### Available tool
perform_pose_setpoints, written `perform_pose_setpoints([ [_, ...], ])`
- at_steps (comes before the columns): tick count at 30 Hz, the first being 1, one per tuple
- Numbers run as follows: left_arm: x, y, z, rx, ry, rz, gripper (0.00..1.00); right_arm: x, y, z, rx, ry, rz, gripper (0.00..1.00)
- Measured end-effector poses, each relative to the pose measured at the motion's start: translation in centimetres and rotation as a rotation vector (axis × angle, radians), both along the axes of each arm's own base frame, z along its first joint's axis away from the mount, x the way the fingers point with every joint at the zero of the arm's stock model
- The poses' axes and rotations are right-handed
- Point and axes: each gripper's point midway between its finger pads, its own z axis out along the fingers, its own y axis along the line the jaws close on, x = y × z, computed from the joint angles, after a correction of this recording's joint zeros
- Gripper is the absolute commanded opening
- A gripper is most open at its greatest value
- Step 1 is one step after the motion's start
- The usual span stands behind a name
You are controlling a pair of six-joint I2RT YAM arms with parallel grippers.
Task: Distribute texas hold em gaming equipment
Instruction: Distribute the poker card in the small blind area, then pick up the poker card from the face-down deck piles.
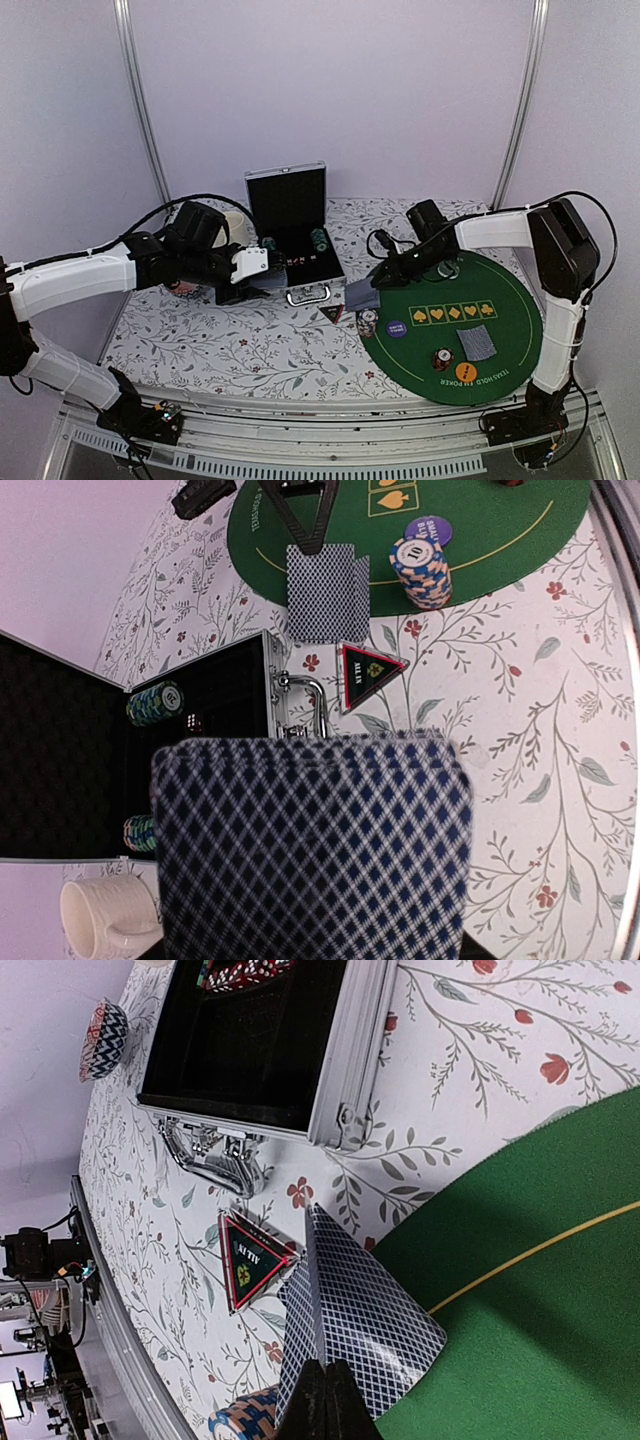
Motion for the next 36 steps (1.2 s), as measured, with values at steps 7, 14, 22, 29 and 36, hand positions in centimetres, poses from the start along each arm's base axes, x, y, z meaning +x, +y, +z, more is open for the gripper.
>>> perform_pose_setpoints([
  [7, 0.0, 0.0, 0.0, 0.0, 0.0, 0.0, 0.49, -0.1, 0.0, -0.8, -0.002, 0.014, 0.012, 0.02],
  [14, 0.0, 0.0, 0.0, 0.0, 0.0, 0.0, 0.49, -0.1, 0.0, -0.9, 0.0, 0.018, 0.013, 0.08],
  [22, 0.0, 0.0, 0.0, 0.0, 0.0, 0.0, 0.49, 0.2, -0.2, -1.0, -0.018, 0.01, 0.007, 0.27],
  [29, 0.0, 0.0, 0.0, 0.0, 0.0, 0.0, 0.49, 1.6, -0.7, -0.7, -0.08, -0.025, -0.026, 0.45],
  [36, 0.0, 0.0, 0.0, 0.0, 0.001, 0.0, 0.49, 2.3, -1.9, -0.9, -0.171, -0.045, -0.062, 0.52],
])
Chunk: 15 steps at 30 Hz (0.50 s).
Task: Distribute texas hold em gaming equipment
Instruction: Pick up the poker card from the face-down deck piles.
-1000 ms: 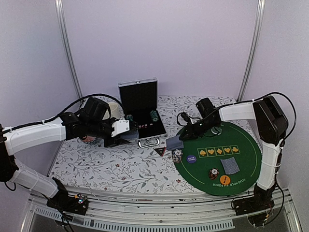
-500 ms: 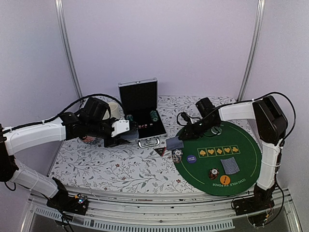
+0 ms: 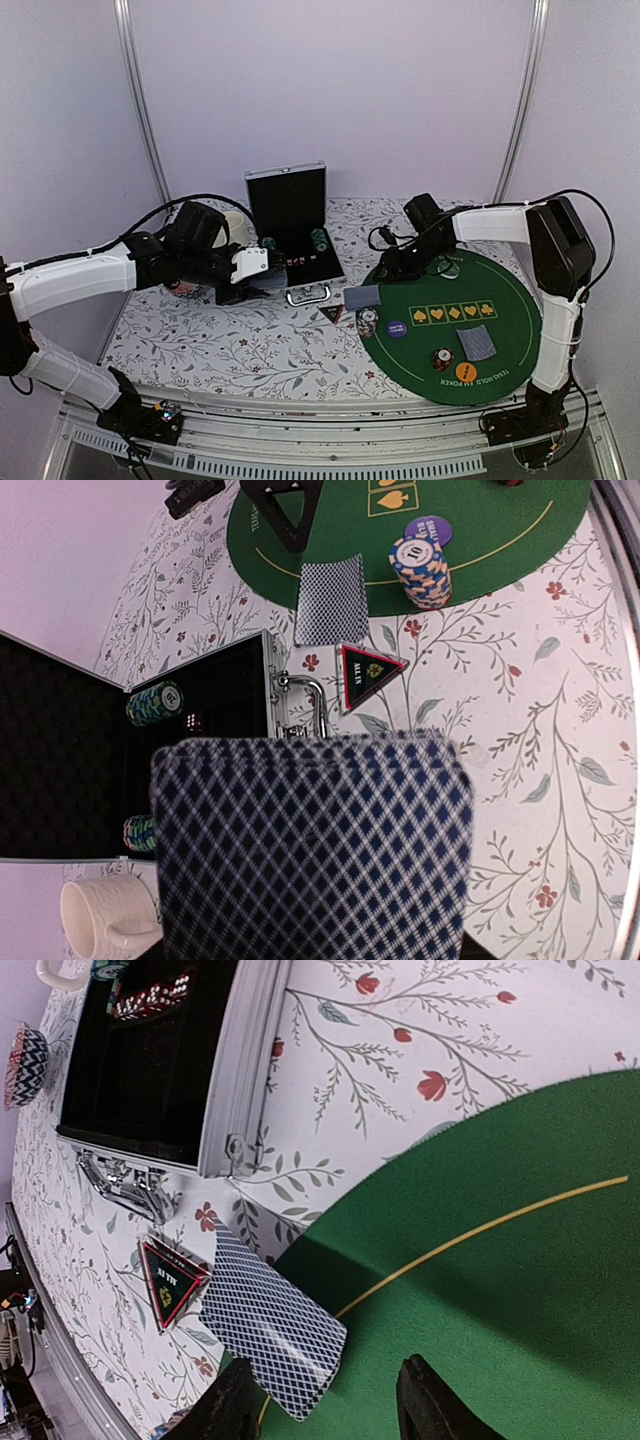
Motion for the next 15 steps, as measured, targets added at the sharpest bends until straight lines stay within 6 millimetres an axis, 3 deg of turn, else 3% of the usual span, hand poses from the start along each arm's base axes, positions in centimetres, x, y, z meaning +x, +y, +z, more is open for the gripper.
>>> perform_pose_setpoints([
  [6, 0.0, 0.0, 0.0, -0.001, 0.001, -0.001, 0.49, -0.1, -0.7, 0.9, -0.065, -0.039, -0.016, 0.58],
  [9, -0.1, -0.1, 0.0, -0.003, 0.003, -0.004, 0.49, -0.1, -0.1, 3.3, -0.079, -0.113, -0.003, 0.66],
  [15, -0.3, -0.3, 0.0, -0.01, 0.01, -0.017, 0.49, -2.1, 4.0, 10.2, -0.054, -0.318, 0.075, 1.0],
])
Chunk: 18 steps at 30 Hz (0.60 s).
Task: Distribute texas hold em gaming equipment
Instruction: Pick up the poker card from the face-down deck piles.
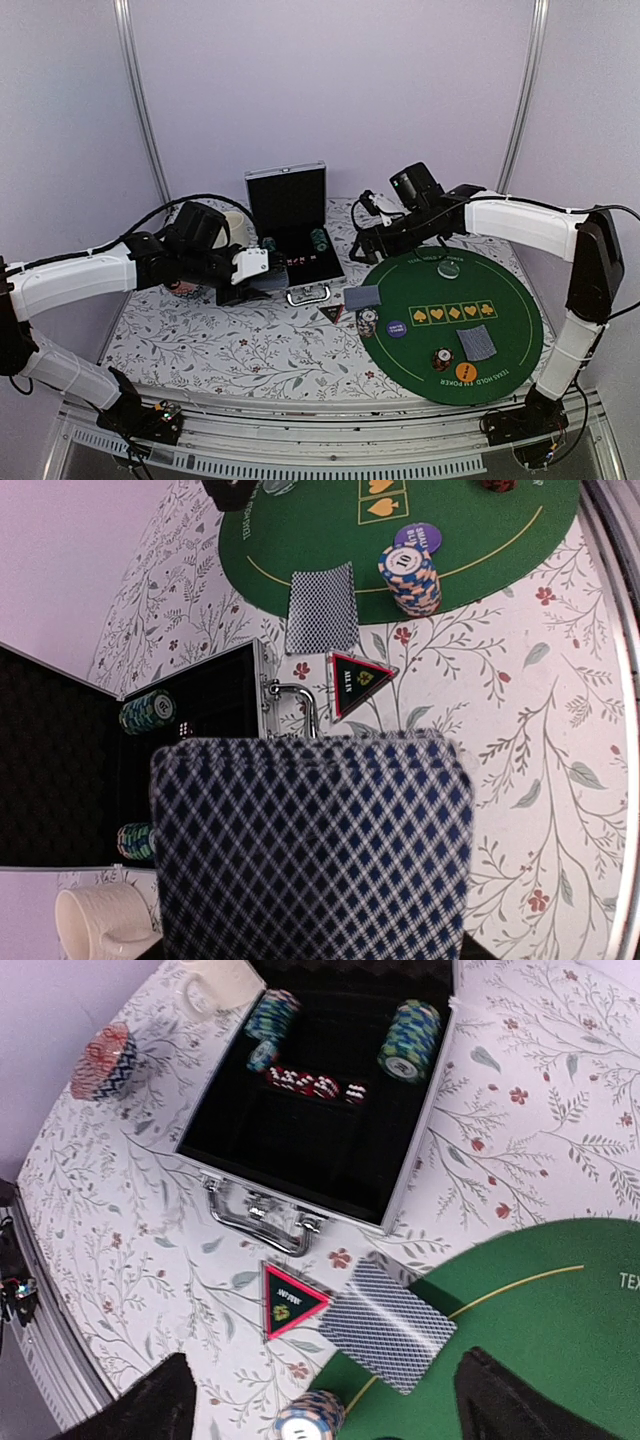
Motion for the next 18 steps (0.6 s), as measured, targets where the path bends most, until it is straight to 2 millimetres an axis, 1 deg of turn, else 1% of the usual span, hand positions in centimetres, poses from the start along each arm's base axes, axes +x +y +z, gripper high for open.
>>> perform_pose_setpoints([
  [3, -0.4, -0.3, 0.1, -0.007, 0.006, -0.017, 0.49, -1.8, 2.0, 3.5, 0.042, -0.087, 0.05, 0.99],
  [5, -0.8, -0.7, 0.1, -0.011, 0.01, -0.033, 0.49, -3.5, 3.4, 5.9, 0.094, -0.154, 0.093, 0.99],
  [9, -1.4, -1.2, 0.1, -0.017, 0.015, -0.057, 0.48, -6.2, 5.3, 9.0, 0.19, -0.228, 0.167, 0.99],
  [13, -1.6, -1.4, 0.1, -0.023, 0.02, -0.067, 0.48, -7.3, 6.4, 10.3, 0.276, -0.256, 0.215, 0.99],
  [18, -2.1, -1.8, 0.4, -0.045, 0.038, -0.089, 0.48, -8.2, 6.7, 10.7, 0.372, -0.252, 0.229, 0.99],
])
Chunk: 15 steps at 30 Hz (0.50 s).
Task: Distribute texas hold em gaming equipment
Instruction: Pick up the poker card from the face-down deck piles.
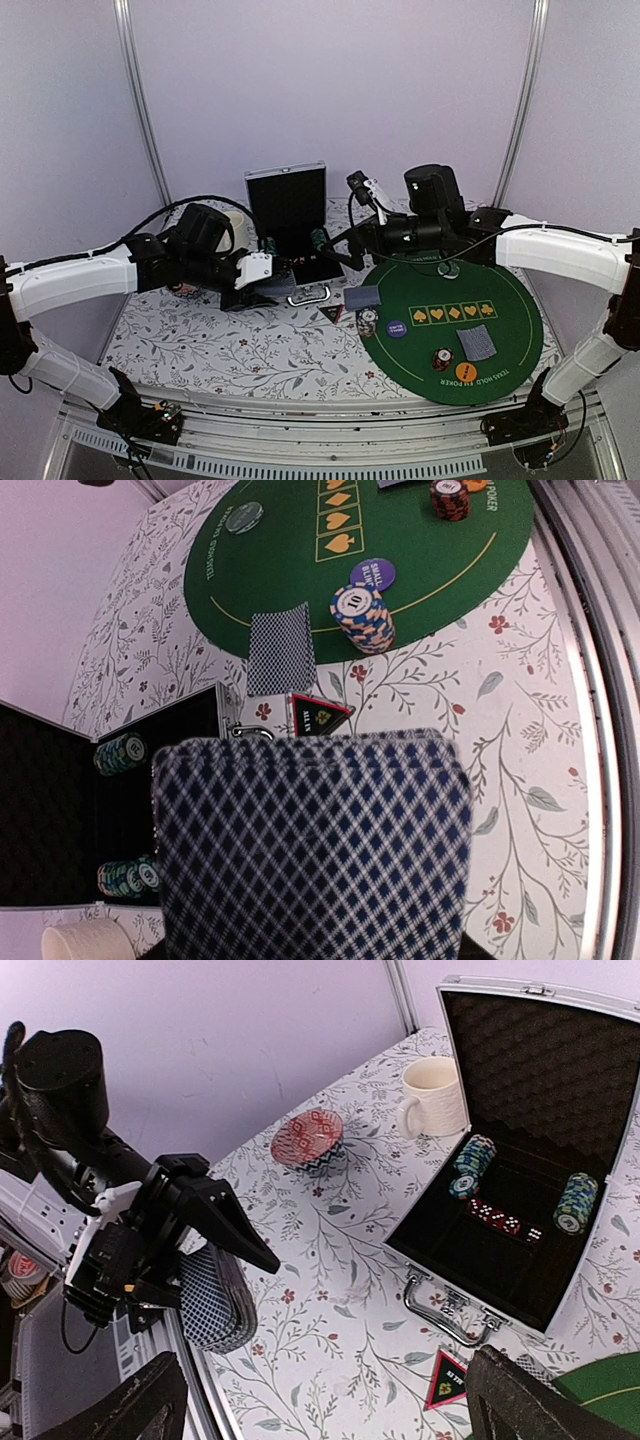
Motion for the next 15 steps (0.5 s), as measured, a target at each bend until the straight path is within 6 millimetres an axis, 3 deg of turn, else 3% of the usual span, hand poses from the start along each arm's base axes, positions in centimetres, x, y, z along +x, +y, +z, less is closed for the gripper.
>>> perform_pose_setpoints([
  [4, -0.2, -0.2, 0.0, -0.005, 0.004, -0.011, 0.48, -0.9, 0.0, -0.1, 0.068, 0.039, 0.014, 0.99],
  [15, -0.3, -0.4, 0.3, -0.015, -0.001, -0.016, 0.47, -1.0, 0.6, 1.1, 0.15, 0.072, 0.013, 0.99],
])
